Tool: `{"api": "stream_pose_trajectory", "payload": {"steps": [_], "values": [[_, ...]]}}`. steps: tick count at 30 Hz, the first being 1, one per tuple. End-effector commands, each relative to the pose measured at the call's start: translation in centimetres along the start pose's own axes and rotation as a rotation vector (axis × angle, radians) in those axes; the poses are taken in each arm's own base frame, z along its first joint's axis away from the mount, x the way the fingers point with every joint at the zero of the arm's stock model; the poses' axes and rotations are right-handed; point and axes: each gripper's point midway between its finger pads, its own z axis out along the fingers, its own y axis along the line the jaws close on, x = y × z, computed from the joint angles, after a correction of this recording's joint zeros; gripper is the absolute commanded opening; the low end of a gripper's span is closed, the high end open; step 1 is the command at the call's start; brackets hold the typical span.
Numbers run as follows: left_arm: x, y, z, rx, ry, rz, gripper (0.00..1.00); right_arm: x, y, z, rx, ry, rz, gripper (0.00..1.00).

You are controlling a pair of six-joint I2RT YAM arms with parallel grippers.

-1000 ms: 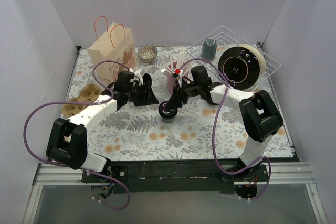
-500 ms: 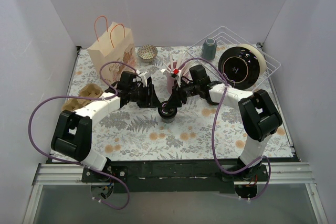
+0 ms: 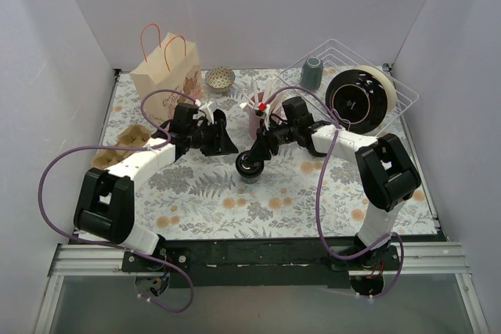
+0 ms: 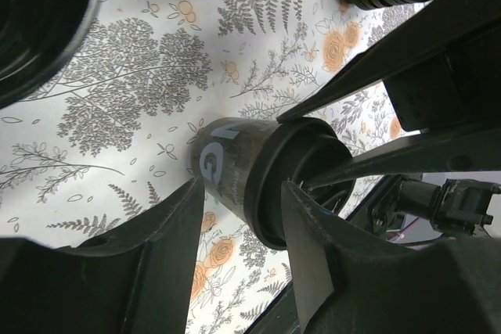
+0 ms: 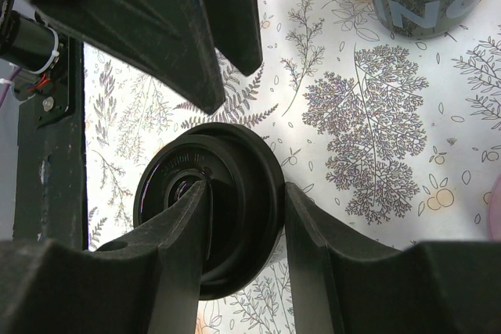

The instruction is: Pack the takeout coffee

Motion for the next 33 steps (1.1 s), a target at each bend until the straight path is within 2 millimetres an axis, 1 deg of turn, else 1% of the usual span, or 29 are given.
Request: {"api": "stream_pose_trajectory", "payload": {"steps": [1,9,20,25,27,31,33], "values": [[-1.5,-0.6,-0.7,0.009,-0.044,0.021,0.42,13.5,-2.4,-0.5,0.165,0.375,0.142,0.15],[-0.7,-0.2,0.3,0.031,-0.01,0.008,0.4,13.5,-2.4,-0.5,0.167,0.376,0.143,0.14],[1.1,1.1,1.2,0.017,0.038,-0.014,0.37,13.7,-2.6,-0.5,0.172,0.383,0.151,0.14],[1.9,1.2,1.5,0.013,0.054,-0.017,0.37,13.7,-2.5,-0.5,0.17,0.381,0.152,0.14],[2.2,1.0,1.4,0.022,0.06,-0.014,0.36,13.7,-2.5,-0.4,0.169,0.379,0.153,0.14],[1.8,0.0,0.7,0.05,0.035,-0.001,0.4,13.8,-2.5,-0.4,0.169,0.381,0.156,0.14],[1.6,-0.4,0.5,0.058,0.028,-0.001,0.4,13.8,-2.5,-0.4,0.168,0.38,0.158,0.14]]}}
